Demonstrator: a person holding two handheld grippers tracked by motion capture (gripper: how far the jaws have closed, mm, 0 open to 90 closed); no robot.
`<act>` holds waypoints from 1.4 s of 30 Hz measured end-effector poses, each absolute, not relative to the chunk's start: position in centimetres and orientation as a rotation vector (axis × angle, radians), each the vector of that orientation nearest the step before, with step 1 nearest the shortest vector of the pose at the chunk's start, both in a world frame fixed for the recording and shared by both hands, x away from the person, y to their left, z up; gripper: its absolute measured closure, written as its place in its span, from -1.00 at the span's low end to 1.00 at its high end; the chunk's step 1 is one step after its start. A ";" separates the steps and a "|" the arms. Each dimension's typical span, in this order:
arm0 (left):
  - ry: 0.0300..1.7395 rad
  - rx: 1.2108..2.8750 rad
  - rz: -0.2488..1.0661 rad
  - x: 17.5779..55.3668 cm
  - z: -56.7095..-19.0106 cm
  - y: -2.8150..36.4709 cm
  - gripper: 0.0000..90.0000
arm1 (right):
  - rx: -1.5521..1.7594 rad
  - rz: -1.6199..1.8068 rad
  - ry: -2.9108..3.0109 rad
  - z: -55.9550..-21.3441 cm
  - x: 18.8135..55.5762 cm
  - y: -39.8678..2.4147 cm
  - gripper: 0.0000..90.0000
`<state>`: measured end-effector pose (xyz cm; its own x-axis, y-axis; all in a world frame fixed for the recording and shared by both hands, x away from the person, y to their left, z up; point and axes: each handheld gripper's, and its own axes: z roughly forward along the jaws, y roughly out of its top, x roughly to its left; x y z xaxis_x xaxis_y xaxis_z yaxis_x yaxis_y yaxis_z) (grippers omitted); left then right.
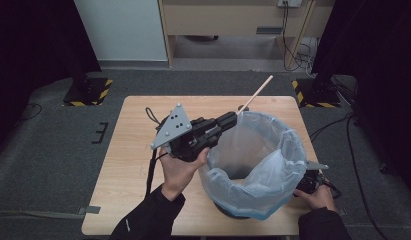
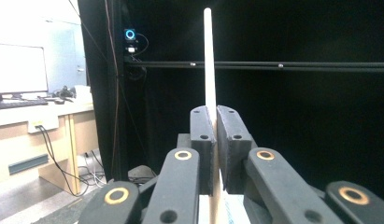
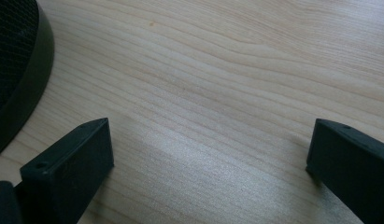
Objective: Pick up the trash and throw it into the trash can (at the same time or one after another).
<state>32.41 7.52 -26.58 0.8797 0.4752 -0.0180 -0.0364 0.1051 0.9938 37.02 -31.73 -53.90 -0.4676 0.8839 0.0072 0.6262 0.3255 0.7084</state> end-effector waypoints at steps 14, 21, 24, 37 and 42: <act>0.400 1.451 0.359 34.1 -27.8 7.1 0.43 | 1.339 0.926 2.215 -53.9 37.0 -31.7 -0.98; 0.470 1.430 0.428 34.9 -27.8 10.3 0.14 | 1.339 0.925 2.215 -53.9 37.0 -31.7 -0.98; 0.519 1.425 0.469 35.3 -28.0 12.1 0.03 | 1.339 0.926 2.215 -53.9 37.0 -31.7 -0.98; 0.709 1.474 0.587 37.5 -31.6 17.3 -0.16 | 1.339 0.925 2.215 -53.9 37.0 -31.7 -0.98; 0.778 1.515 0.596 38.5 -33.7 18.2 -0.20 | 1.339 0.926 2.215 -53.9 37.0 -31.7 -0.98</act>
